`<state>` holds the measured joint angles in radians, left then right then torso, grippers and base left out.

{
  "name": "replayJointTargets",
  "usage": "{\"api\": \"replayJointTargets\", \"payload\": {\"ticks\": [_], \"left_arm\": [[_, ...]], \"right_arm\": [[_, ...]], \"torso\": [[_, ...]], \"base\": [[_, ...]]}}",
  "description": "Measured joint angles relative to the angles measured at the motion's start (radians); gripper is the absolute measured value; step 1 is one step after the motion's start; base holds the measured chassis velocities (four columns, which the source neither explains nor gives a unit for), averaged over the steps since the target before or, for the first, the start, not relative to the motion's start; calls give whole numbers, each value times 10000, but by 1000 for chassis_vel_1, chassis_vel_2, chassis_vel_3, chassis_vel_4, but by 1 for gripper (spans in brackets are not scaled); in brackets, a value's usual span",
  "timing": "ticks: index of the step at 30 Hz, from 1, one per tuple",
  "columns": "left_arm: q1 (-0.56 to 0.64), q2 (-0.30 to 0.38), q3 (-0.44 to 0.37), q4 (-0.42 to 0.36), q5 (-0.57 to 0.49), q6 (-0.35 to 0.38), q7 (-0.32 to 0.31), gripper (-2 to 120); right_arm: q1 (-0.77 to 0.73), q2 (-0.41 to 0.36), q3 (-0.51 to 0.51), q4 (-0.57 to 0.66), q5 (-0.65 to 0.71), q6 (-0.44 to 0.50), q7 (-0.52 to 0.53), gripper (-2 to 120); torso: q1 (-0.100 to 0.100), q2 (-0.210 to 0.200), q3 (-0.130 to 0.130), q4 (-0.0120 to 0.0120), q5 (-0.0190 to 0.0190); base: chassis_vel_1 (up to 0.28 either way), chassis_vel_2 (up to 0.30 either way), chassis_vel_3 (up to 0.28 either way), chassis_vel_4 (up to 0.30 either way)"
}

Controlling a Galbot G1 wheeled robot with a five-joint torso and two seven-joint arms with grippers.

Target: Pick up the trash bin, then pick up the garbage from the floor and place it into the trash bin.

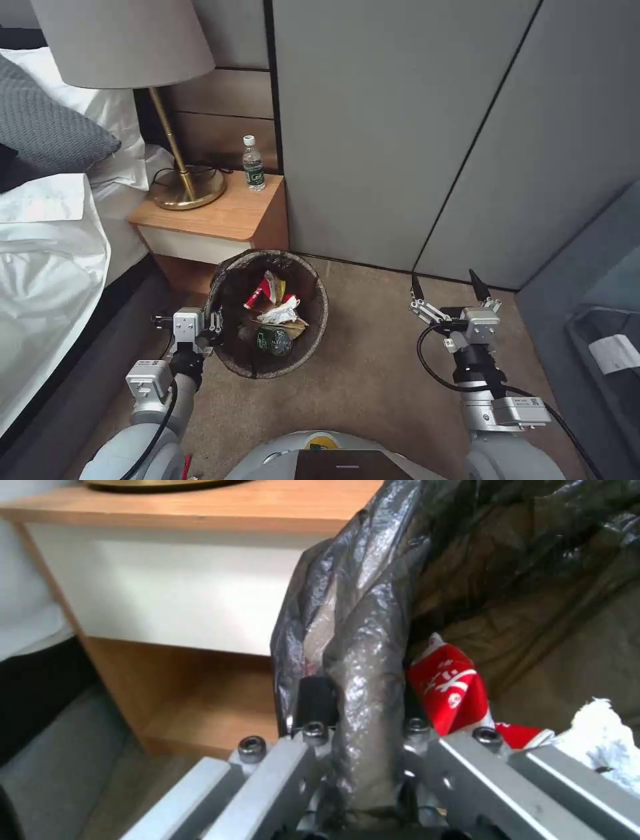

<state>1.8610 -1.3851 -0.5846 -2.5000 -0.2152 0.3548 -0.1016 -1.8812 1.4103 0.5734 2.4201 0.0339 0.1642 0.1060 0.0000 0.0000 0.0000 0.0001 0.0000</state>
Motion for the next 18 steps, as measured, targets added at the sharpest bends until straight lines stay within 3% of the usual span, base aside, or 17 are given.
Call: {"api": "replayJointTargets", "payload": {"ticks": [18], "left_arm": [[4, -25, -9, 0, 1, -26, -14, 3]], "right_arm": [[242, -293, 117, 25, 224, -366, 15, 100]], "torso": [[0, 0, 0, 0, 0]], "base": [[27, 33, 29, 31]]}}
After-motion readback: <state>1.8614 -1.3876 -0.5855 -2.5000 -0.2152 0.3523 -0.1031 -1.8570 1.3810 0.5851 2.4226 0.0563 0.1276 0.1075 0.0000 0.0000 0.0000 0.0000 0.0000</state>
